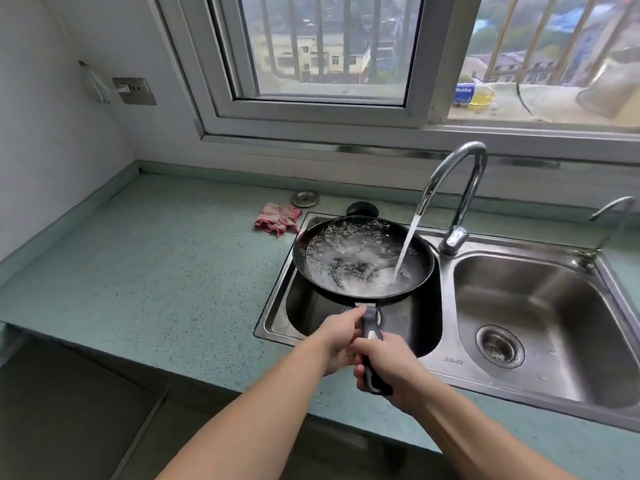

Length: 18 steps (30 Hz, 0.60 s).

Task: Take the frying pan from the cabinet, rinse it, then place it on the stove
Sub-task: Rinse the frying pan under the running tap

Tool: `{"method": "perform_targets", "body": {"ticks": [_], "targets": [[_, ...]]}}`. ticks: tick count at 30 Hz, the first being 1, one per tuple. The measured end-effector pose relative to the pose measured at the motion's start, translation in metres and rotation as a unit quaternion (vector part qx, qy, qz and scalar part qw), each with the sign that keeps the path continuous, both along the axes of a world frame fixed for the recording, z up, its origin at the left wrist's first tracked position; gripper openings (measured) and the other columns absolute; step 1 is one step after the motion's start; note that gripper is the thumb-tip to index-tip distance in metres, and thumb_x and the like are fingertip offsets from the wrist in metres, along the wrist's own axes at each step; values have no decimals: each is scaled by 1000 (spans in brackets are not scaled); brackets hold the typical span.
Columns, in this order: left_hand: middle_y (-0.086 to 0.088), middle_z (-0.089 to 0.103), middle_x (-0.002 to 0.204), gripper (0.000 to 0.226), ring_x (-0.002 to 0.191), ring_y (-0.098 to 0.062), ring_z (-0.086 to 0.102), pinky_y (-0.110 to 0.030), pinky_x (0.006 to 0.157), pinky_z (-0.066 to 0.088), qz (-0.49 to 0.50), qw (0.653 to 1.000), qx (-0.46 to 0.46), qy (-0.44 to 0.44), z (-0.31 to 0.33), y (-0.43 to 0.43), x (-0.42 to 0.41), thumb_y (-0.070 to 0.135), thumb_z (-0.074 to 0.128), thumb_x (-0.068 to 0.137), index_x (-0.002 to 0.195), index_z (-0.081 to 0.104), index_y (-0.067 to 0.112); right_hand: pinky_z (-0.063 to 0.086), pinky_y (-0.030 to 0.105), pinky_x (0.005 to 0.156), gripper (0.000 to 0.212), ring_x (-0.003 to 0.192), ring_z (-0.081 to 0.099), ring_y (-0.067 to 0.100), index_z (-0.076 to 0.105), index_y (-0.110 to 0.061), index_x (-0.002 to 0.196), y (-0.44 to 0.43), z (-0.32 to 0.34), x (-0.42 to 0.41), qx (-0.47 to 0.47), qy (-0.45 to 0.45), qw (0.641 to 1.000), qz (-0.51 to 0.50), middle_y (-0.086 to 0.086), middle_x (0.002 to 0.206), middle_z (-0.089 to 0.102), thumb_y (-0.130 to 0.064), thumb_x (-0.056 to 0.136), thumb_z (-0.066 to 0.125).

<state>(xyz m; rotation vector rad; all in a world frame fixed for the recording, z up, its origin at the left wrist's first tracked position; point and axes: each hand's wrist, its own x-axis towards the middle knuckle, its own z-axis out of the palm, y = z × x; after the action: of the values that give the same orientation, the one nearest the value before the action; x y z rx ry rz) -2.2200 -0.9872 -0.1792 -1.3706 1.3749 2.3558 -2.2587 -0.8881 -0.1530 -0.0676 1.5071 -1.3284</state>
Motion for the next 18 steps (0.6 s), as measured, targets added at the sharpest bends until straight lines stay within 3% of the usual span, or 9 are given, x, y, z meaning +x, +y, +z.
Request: {"method": "perform_targets", "body": {"ticks": [3, 6, 11, 14, 18], "targets": [[-4, 59, 75, 37, 65, -17, 57, -25, 56, 44, -27, 997, 70, 14, -1, 3, -10, 45, 50, 94, 83, 62, 11, 40, 23, 42, 15, 40, 45, 14, 51, -7, 80, 13, -4, -7, -8, 22, 1000, 17, 5, 54, 46, 7, 84, 47], [-3, 54, 72, 27, 62, -18, 51, -23, 49, 42, -59, 996, 73, 7, 0, 4, -12, 36, 57, 90, 80, 61, 11, 40, 23, 41, 12, 40, 45, 13, 49, -5, 84, 20, -4, -10, -35, -11, 999, 16, 4, 53, 46, 6, 85, 47], [2, 35, 35, 53, 25, -10, 30, -13, 29, 24, -100, 994, 47, 12, 15, 6, -19, 28, 44, 94, 43, 46, 14, 35, 18, 35, 21, 36, 37, 5, 46, -12, 76, 17, 6, -12, -121, -145, 981, -39, -2, 52, 38, 4, 89, 45], [5, 24, 33, 43, 23, -8, 22, -9, 29, 19, -93, 995, 24, 6, 25, 7, -20, 24, 46, 92, 51, 39, 15, 31, 15, 32, 28, 31, 31, 2, 43, -17, 69, 17, 10, -9, -162, -232, 956, -71, -7, 47, 33, -1, 93, 42], [6, 27, 35, 41, 25, -8, 26, -9, 32, 24, -66, 996, -60, -3, 28, 10, -16, 17, 55, 89, 54, 35, 17, 27, 14, 31, 36, 28, 28, 2, 40, -20, 56, 20, 10, -4, -201, -313, 924, -91, -10, 43, 26, -4, 88, 44]]}}
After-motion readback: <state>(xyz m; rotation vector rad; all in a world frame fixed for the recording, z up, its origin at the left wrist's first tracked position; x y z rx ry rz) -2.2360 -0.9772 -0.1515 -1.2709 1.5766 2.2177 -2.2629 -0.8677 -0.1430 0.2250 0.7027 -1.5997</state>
